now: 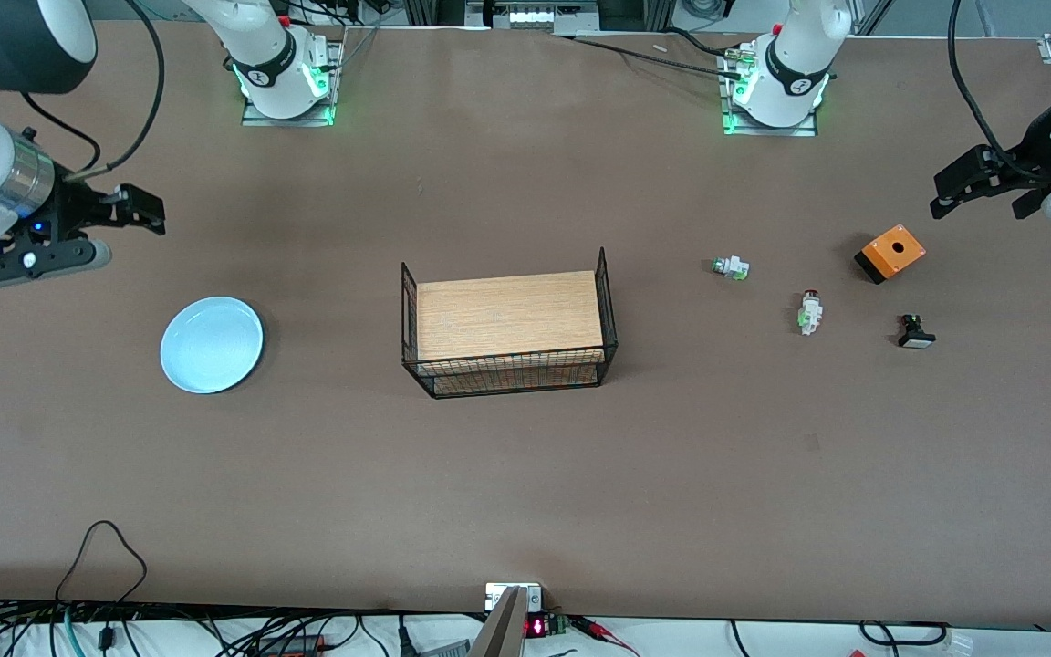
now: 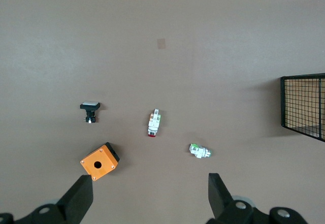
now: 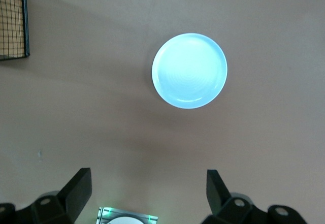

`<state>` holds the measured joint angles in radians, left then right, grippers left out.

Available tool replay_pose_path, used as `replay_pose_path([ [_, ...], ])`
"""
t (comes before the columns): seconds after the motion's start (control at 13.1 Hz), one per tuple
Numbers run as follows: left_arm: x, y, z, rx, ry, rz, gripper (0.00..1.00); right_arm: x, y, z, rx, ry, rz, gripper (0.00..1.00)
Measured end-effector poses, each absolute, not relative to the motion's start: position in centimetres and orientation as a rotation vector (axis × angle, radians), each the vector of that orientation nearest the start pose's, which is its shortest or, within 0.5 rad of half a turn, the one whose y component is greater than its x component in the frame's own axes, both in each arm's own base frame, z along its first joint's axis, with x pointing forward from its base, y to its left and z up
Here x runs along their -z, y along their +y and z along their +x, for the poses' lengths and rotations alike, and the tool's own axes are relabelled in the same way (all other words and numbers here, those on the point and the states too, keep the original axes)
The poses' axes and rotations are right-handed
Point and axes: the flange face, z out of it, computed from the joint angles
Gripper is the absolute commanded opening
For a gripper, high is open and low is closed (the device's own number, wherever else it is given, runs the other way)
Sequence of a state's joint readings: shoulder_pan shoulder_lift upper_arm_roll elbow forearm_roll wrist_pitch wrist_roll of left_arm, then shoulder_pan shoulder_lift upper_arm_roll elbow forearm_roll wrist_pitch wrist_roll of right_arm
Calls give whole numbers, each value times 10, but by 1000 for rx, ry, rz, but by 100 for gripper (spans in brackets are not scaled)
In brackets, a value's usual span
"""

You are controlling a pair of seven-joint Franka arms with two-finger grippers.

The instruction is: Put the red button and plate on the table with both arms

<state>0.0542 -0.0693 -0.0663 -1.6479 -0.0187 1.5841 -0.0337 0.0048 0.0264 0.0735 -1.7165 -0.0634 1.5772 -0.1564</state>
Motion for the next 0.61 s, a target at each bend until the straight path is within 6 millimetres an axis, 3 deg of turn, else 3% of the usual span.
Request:
replay_pose_path([
  [0.23,-627,-9,534,8,-36,-3156,100,-545,37,540,-205,-364,-3167,100],
  [0.46,-627,-9,534,8,-38,-3156,100,-546,38,539,-153,-156,-3166,100],
  [0.61,-627,-9,534,8,-38,-3156,100,-546,39,539,-153,-116,-3166,100],
])
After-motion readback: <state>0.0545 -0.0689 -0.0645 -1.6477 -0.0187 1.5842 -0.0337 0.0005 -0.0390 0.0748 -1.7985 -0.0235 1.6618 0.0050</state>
